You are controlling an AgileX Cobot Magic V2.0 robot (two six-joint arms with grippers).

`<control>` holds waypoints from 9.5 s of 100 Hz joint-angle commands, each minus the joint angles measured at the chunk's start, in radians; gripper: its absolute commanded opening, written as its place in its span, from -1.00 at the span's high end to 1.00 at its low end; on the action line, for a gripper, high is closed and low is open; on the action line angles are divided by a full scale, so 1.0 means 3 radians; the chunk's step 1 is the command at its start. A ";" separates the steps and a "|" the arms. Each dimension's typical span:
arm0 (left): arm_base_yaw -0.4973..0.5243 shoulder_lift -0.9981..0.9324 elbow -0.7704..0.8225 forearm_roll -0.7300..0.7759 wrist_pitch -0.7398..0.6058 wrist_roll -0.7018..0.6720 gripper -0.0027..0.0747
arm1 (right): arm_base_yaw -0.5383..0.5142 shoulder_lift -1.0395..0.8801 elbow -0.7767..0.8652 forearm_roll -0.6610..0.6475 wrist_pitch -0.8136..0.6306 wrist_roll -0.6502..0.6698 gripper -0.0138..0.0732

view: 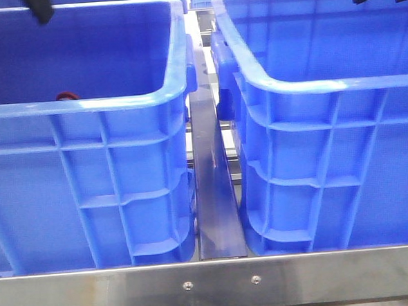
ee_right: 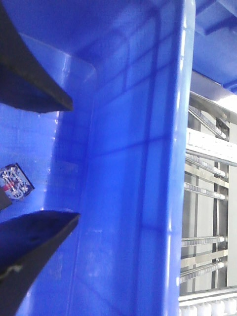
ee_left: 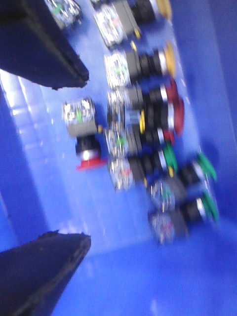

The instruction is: Pick red and yellow buttons and place in box

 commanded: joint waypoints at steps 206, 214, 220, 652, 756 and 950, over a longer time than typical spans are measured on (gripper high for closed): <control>0.0187 0.0551 -0.0154 -0.0269 -0.0703 0.0407 0.75 | -0.0008 -0.0111 -0.0090 0.0012 -0.0023 -0.0015 -0.38; 0.0149 0.0410 -0.0129 -0.0394 -0.0709 0.0483 0.75 | -0.0008 -0.0111 -0.0090 0.0012 -0.0023 -0.0015 -0.38; 0.0077 0.0301 -0.0122 -0.0463 -0.0718 0.0565 0.75 | -0.0008 -0.0111 -0.0090 0.0012 -0.0023 -0.0015 -0.38; -0.1205 -0.0229 -0.0122 -0.0758 -0.1073 0.1258 -0.39 | -0.0566 0.0589 -0.0848 0.0060 0.1136 -0.0173 0.19; -0.1205 -0.0229 -0.0122 -0.0770 -0.1073 0.1258 -0.39 | -0.0309 0.1222 -0.0866 0.0338 0.0588 -0.0512 -0.30; 0.1023 -0.2446 0.1669 -0.0305 -0.1382 0.1171 0.98 | -0.0319 -0.2568 0.1277 0.0283 0.0726 -0.0509 0.90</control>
